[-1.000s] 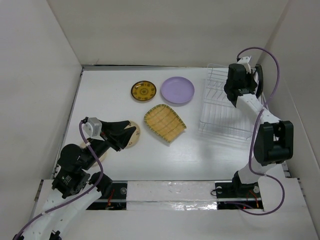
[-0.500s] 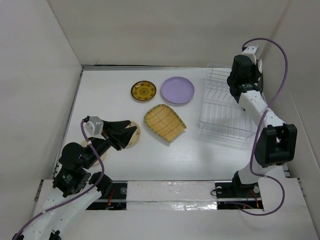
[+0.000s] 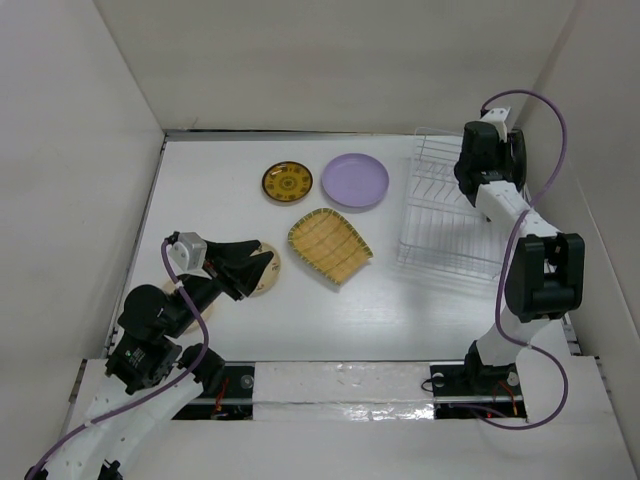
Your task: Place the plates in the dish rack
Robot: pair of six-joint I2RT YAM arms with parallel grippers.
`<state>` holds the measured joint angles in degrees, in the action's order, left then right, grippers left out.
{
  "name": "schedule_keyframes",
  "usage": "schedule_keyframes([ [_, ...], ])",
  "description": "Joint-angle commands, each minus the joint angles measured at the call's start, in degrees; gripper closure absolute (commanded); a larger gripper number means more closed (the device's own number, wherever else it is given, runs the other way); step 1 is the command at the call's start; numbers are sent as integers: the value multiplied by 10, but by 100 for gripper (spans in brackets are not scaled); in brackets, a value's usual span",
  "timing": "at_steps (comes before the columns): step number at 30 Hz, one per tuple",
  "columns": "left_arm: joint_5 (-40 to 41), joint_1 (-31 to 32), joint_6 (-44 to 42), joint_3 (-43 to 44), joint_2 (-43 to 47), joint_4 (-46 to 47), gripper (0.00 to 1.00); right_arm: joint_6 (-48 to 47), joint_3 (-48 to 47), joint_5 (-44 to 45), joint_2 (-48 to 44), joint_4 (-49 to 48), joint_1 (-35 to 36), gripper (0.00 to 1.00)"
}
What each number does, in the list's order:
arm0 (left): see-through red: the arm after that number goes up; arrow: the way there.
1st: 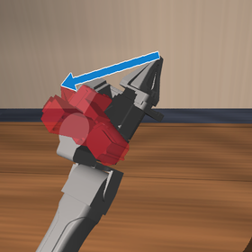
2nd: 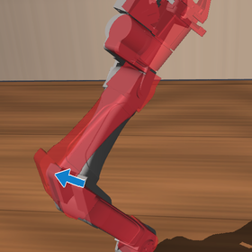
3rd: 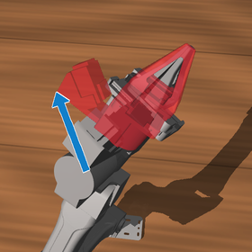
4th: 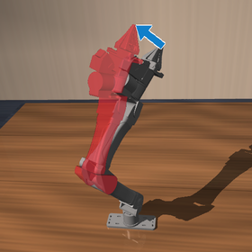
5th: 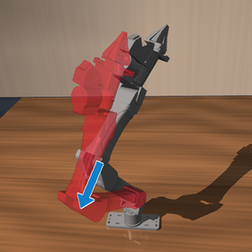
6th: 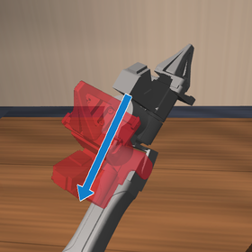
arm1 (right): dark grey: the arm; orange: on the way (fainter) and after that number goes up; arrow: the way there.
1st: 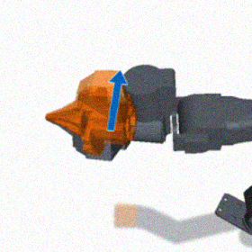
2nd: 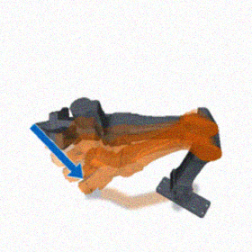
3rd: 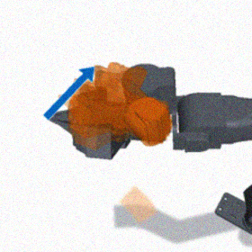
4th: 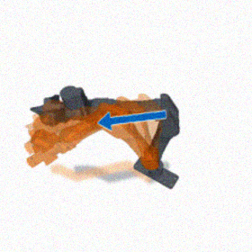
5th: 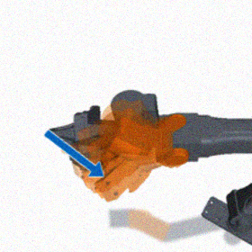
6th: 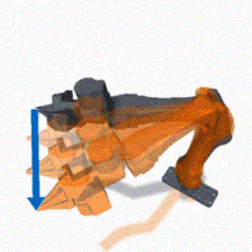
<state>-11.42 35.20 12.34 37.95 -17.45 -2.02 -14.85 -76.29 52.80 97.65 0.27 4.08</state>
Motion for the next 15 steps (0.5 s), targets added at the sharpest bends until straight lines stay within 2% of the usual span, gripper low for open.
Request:
schedule_keyframes([
  [1,5,2,-2,-4,-10,21,62,63,-17,-29,-14,15,-1,64],
  [2,5,2,-2,-3,-10,21,62,75,-23,-39,-21,28,-1,57],
  [3,6,2,-2,-4,-12,21,62,86,-29,-62,-37,38,-1,46],
  [5,9,2,-2,-3,-14,21,62,108,-42,-96,-64,57,12,37],
  [8,13,2,-2,-3,-16,22,62,131,-50,-174,-88,91,56,38],
  [9,17,2,-3,-3,-17,9,62,134,-47,-239,-94,97,71,53],
  [11,19,2,-4,-3,-18,6,63,148,-32,-315,-102,114,121,82],
  [12,25,2,-4,-3,-18,6,64,156,-27,-391,-99,119,138,100],
  [15,35,2,-6,-2,-18,4,73,190,-12,-506,-63,120,204,100],
])
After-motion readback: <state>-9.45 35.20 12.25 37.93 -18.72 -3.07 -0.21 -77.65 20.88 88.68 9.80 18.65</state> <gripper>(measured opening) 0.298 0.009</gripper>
